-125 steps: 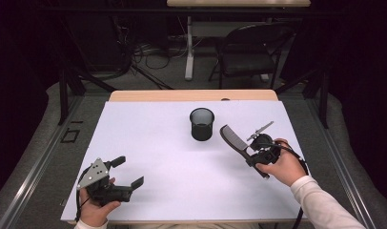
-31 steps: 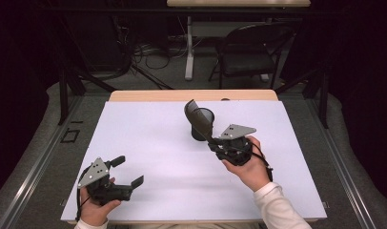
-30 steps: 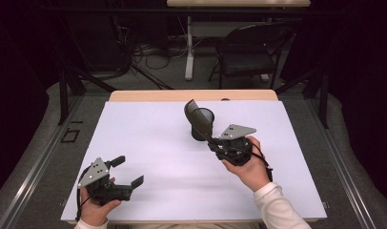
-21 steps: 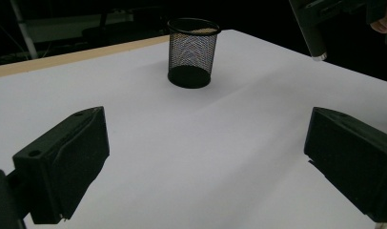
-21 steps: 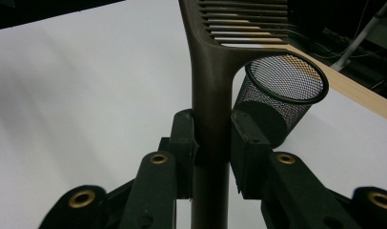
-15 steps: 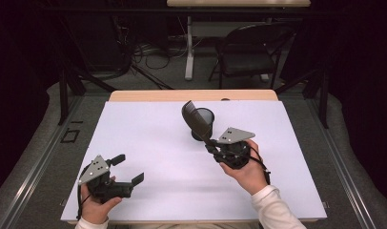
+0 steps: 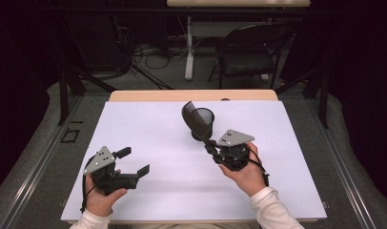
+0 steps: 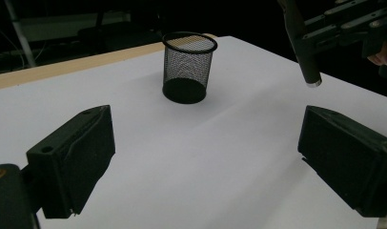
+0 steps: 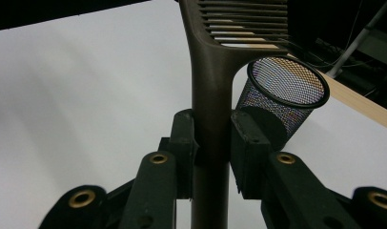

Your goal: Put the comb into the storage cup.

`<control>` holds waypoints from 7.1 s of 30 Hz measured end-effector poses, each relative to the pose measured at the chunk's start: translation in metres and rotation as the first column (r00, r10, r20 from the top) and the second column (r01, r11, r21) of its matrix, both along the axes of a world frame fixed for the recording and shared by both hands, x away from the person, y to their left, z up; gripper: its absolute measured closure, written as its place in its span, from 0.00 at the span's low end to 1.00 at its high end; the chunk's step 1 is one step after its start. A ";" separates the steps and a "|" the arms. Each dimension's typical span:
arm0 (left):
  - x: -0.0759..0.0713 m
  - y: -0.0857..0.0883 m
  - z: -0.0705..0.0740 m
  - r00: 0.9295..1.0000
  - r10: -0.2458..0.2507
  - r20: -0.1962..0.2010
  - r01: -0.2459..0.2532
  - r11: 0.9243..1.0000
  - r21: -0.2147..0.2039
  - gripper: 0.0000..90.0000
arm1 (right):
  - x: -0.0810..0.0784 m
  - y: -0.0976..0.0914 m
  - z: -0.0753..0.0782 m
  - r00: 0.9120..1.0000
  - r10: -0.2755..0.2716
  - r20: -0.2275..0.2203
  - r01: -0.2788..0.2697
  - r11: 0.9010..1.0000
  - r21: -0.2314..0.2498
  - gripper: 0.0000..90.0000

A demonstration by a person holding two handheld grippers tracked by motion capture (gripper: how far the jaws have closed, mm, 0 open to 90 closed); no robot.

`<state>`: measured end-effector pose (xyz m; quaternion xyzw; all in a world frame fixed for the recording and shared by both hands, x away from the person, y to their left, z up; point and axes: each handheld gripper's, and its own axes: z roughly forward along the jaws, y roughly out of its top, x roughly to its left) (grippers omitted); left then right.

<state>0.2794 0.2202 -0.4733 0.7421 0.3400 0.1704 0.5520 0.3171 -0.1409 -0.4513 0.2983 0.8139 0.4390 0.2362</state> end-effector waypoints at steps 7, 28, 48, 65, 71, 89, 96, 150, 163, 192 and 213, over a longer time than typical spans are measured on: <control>0.009 -0.010 0.010 1.000 -0.007 -0.004 0.007 1.000 -0.005 0.06 | -0.001 0.002 -0.003 1.000 -0.003 0.008 0.003 1.000 0.000 0.81; 0.031 -0.025 0.029 0.999 0.023 -0.035 -0.025 0.999 -0.046 0.19 | -0.005 0.005 -0.007 0.999 -0.006 0.034 0.007 1.000 -0.002 0.81; 0.046 -0.032 0.041 0.998 0.005 -0.058 -0.011 0.994 -0.109 0.28 | -0.005 0.008 -0.009 0.999 -0.007 0.046 0.008 1.000 -0.009 0.81; 0.054 -0.042 0.045 0.991 -0.010 -0.130 -0.013 0.984 -0.178 0.37 | -0.006 0.009 -0.010 0.998 -0.008 0.058 0.008 1.000 -0.004 0.81; 0.056 -0.049 0.045 0.989 -0.014 -0.147 -0.012 0.985 -0.172 0.38 | -0.006 0.009 -0.010 0.998 -0.009 0.061 0.010 1.000 -0.003 0.81; 0.063 -0.075 0.047 0.980 -0.050 -0.190 0.014 0.982 -0.188 0.44 | -0.007 0.010 -0.010 0.998 -0.006 0.062 0.006 1.000 -0.001 0.81; 0.064 -0.081 0.047 0.976 -0.062 -0.210 0.016 0.977 -0.214 0.48 | -0.007 0.011 -0.011 0.998 -0.005 0.065 0.005 1.000 0.001 0.81; 0.077 -0.116 0.040 0.954 -0.107 -0.280 0.014 0.948 -0.317 0.73 | -0.009 0.018 -0.016 0.998 0.005 0.057 -0.005 1.000 0.007 0.81; 0.079 -0.112 0.038 0.941 -0.112 -0.320 -0.003 0.941 -0.337 0.79 | -0.007 0.018 -0.017 0.999 0.001 0.048 -0.001 1.000 0.011 0.81; 0.079 -0.113 0.036 0.917 -0.135 -0.376 -0.015 0.929 -0.370 0.92 | -0.007 0.018 -0.018 0.999 0.001 0.052 -0.001 1.000 0.010 0.81; 0.081 -0.112 0.035 0.902 -0.141 -0.409 -0.031 0.921 -0.388 0.93 | -0.008 0.018 -0.019 0.998 -0.002 0.058 0.001 1.000 0.012 0.81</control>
